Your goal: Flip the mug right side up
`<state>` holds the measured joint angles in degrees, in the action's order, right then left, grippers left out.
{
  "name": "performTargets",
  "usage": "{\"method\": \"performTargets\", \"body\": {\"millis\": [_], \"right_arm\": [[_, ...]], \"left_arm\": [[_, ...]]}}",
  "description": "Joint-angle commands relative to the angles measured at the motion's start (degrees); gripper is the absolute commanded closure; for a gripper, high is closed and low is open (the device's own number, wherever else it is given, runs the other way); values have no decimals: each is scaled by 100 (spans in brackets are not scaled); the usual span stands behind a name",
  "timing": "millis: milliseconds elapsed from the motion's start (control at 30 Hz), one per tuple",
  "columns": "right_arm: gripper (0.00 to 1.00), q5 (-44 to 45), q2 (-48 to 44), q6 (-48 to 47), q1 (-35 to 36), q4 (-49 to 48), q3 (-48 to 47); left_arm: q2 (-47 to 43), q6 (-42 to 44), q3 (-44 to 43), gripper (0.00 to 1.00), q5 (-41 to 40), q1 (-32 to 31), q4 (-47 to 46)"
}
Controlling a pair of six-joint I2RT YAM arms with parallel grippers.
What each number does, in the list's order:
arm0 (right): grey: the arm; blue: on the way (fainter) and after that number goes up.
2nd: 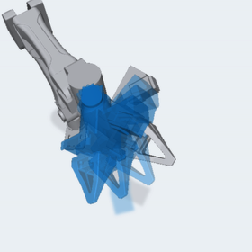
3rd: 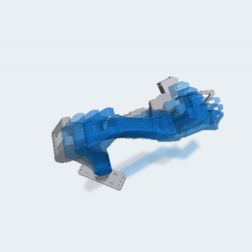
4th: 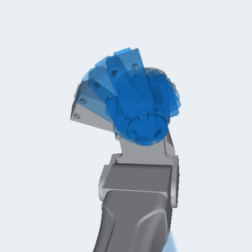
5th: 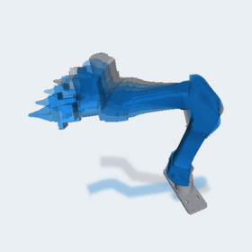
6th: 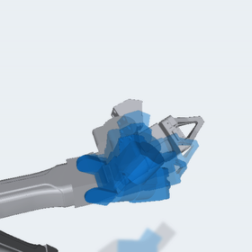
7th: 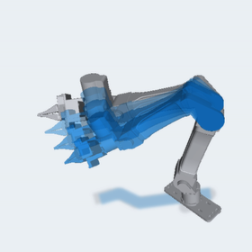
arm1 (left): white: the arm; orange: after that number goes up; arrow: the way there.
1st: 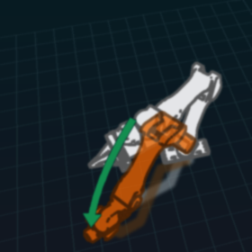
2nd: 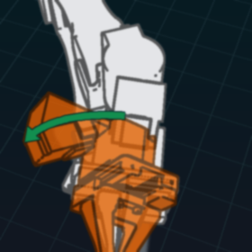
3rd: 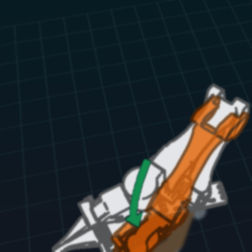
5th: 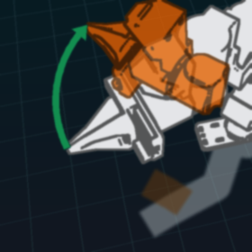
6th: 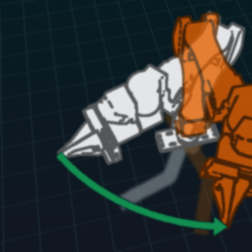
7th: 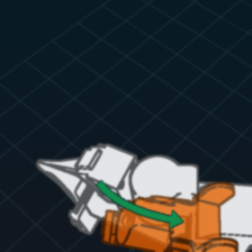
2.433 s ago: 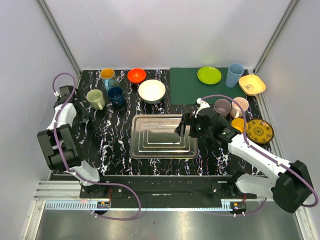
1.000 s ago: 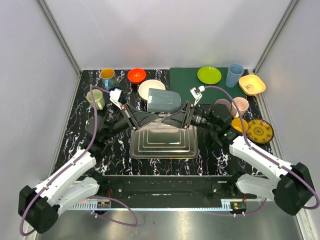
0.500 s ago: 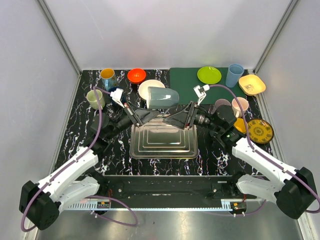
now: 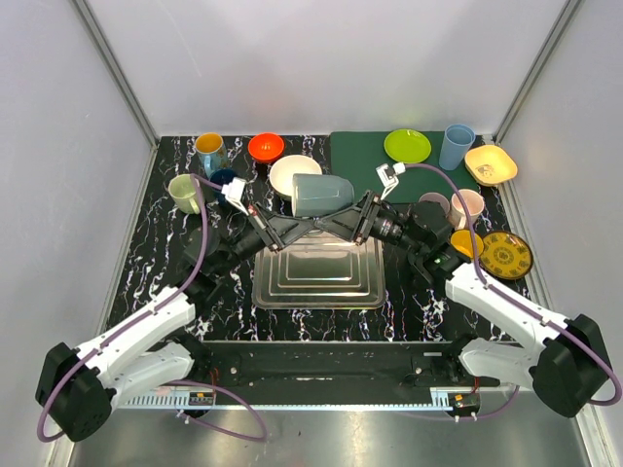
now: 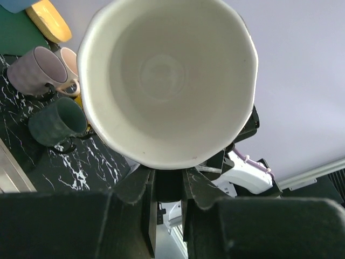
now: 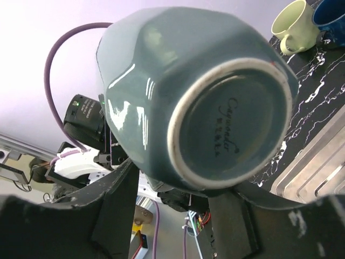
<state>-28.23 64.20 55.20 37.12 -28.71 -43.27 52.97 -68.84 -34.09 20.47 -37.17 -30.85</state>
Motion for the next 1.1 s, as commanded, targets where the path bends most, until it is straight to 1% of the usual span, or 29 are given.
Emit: {"method": "performTargets", "body": {"millis": [0,67,133,233,267,333,400,467,567,600,633,667,700,733,767,800,833,867,900,967,1000,1033,1067], "right_arm": [[47,555,-4,96,-21,-687,-218],[54,643,-22,149,-38,-872,-165],[59,643,13,210,-65,-1118,-147],[73,451,127,395,-144,-1540,-121],[81,380,162,456,-179,-1628,-121],[88,292,241,676,-284,-1944,-34],[100,274,259,842,-355,-2050,2],[100,187,312,835,-408,-2060,-6],[100,256,338,625,-417,-1420,-208],[100,317,338,537,-417,-818,-374],[100,501,312,396,-425,-525,-436],[100,494,295,212,-425,-426,-437],[100,529,251,150,-417,-260,-437],[100,642,146,18,-417,-14,-498],[100,687,101,-340,-417,214,-577],[100,748,58,-482,-425,791,-752],[100,827,-30,-614,-417,1014,-814],[100,871,-74,-929,-417,1243,-902],[100,933,-92,-1097,-417,1750,-1068],[100,1108,-180,-1413,-425,2105,-1166],[100,1222,-206,-1529,-425,2559,-1288],[100,1493,-250,-1652,-417,2816,-1342],[100,1687,-242,-1966,-425,3192,-1429]], "left_arm": [[-270,-42,68,100,-60,-325,-967],[-287,-42,130,100,-78,-379,-967],[-305,-51,200,100,-87,-414,-967],[-375,-33,288,100,-69,-414,-958],[-393,-24,306,100,-69,-423,-958],[-436,-24,359,100,-61,-414,-958],[-454,-16,402,100,-34,-414,-958],[-472,2,429,100,-34,-414,-958],[-463,55,429,100,80,-414,-923],[-454,81,438,100,106,-414,-836],[-480,142,438,100,106,-414,-765],[-489,186,473,100,89,-414,-617],[-524,221,482,95,45,-414,-537],[-612,291,508,75,-16,-414,-440],[-673,336,569,65,-104,-414,-257],[-752,371,605,57,-296,-414,-185],[-884,449,640,41,-385,-414,-115],[-963,502,657,37,-490,-414,-1],[-1034,555,658,34,-709,-414,270],[-1271,757,640,28,-921,-405,683],[-1341,827,623,26,-1157,-405,842],[-1533,976,605,24,-1290,-397,1035],[-1640,1091,500,21,-1422,-388,1533]]}}
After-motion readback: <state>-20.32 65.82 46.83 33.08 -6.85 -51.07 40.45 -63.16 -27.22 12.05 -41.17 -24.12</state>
